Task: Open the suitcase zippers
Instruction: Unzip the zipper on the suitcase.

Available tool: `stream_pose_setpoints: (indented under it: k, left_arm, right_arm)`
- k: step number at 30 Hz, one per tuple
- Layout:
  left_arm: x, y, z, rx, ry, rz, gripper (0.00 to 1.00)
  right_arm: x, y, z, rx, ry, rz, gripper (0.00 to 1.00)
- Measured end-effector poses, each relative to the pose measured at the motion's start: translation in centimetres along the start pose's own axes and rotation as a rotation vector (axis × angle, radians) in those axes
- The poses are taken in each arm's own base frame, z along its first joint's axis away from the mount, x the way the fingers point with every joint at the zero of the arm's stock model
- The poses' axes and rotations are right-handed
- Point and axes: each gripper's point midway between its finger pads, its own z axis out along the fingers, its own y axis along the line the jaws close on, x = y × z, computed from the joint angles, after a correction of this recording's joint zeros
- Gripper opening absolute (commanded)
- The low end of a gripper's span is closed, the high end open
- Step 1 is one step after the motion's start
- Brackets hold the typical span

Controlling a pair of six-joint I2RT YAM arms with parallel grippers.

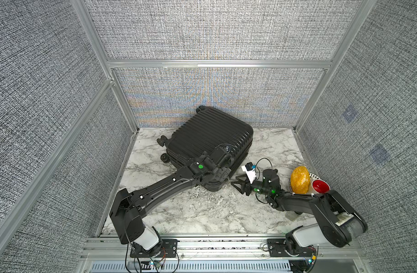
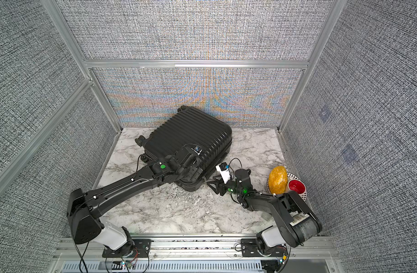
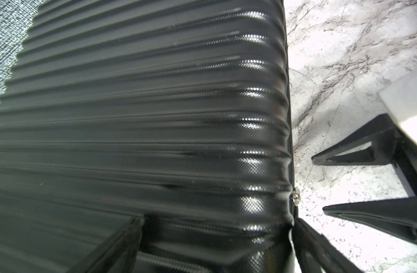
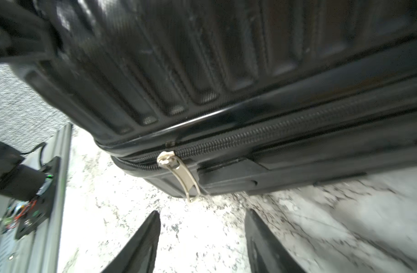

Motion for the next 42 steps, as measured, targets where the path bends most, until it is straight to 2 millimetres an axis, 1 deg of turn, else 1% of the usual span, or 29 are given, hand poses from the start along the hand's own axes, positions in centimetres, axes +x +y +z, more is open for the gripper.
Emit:
stream_pose_setpoints:
  k: [4, 9, 11, 21, 25, 34, 36, 39, 42]
  left_arm:
    - [0.6, 0.8, -0.4, -0.024, 0.002, -0.01, 1.0]
    - [1.7, 2.1, -0.8, -0.064, 0.022, -0.031, 0.99]
    - [1.8, 2.2, -0.9, -0.067, 0.026, -0.036, 0.99]
    - [1.7, 2.2, -1.0, -0.067, 0.035, -0.038, 0.99]
    - [1.6, 2.2, -1.0, -0.063, 0.036, -0.041, 0.99]
    - [1.6, 1.9, -1.1, -0.046, 0.047, -0.045, 0.99]
    - [1.6, 1.8, -1.2, -0.039, 0.054, -0.042, 0.99]
    - [1.6, 1.7, -1.1, -0.034, 0.064, -0.038, 0.99]
    - [1.5, 1.6, -1.1, -0.028, 0.066, -0.037, 0.99]
  right_arm:
    - [-0.5, 0.4, 0.6, -0.059, -0.009, -0.017, 0.59]
    - [-0.4, 0.7, 1.5, -0.11, -0.003, -0.022, 0.59]
    - [-0.3, 1.0, 1.9, -0.134, -0.001, -0.025, 0.59]
    - [-0.4, 3.7, 3.7, -0.234, -0.016, -0.038, 0.58]
    - [-0.1, 4.1, 4.3, -0.25, -0.014, -0.036, 0.58]
    - [0.0, 4.9, 4.9, -0.275, -0.026, -0.036, 0.57]
    - [0.2, 5.4, 5.0, -0.287, -0.022, -0.04, 0.56]
    - [0.5, 5.9, 5.2, -0.3, -0.017, -0.037, 0.54]
    - [0.7, 6.2, 5.1, -0.307, -0.018, -0.036, 0.5]
